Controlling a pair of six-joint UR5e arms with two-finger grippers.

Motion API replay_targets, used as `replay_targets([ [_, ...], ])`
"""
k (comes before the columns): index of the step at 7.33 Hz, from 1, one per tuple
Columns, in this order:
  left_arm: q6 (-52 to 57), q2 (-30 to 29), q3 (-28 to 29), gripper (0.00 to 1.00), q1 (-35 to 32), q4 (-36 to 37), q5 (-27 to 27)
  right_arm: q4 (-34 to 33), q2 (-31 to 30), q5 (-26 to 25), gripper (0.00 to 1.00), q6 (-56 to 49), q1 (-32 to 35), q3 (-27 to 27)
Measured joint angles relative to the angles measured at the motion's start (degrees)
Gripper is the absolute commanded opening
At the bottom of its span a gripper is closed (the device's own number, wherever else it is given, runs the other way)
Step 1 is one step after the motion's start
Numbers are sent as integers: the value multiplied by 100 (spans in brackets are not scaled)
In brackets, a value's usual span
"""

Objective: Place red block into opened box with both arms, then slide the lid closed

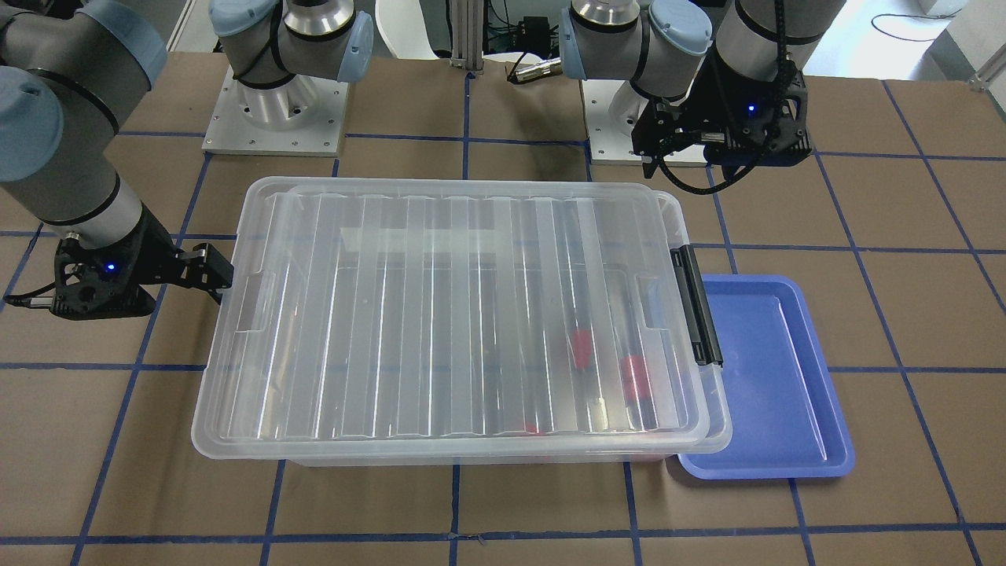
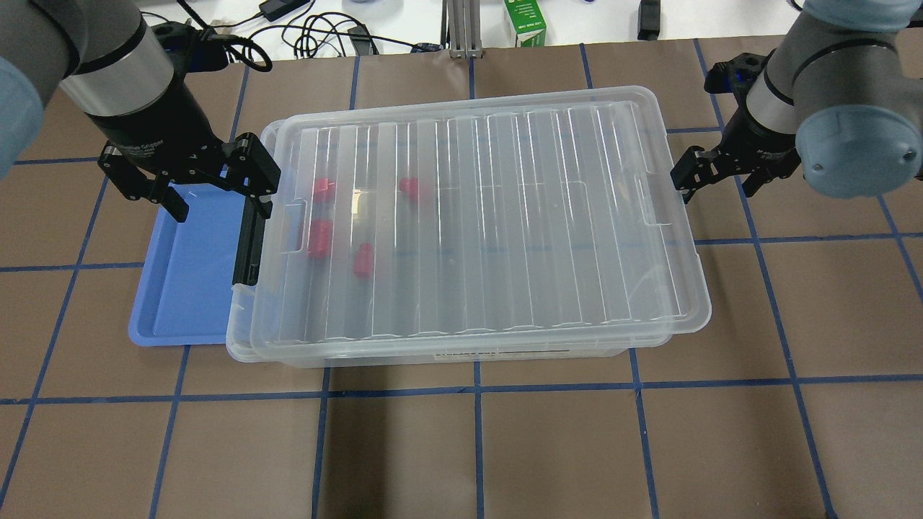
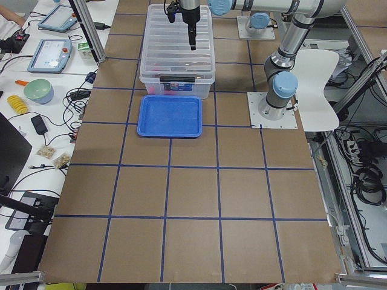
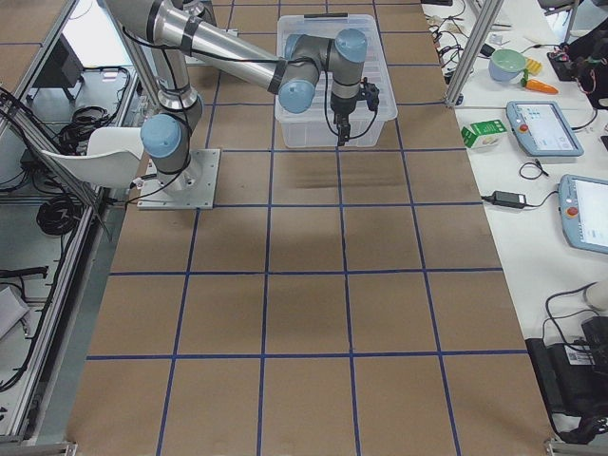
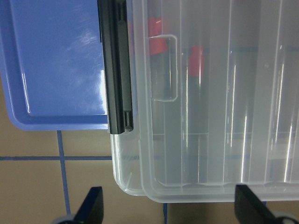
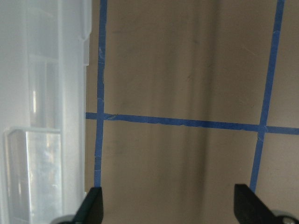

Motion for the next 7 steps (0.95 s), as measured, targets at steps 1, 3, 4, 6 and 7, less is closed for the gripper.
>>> replay_targets([
  [1, 2, -4, 0, 100, 6, 38, -11, 2, 2, -5, 100, -7, 19, -13],
  [3, 8, 0, 0, 100, 12, 72, -24, 26, -46, -46, 100, -33, 25, -177],
  [4, 7, 1, -2, 100, 12, 74, -29, 139, -163, -58, 100, -25, 25, -347],
  [6, 1, -5, -13, 100, 10, 76, -30, 898, -679, -64, 100, -16, 25, -763],
  [7, 2, -7, -15, 100, 9, 77, -27, 1295, -990, -47, 100, -16, 29, -895],
])
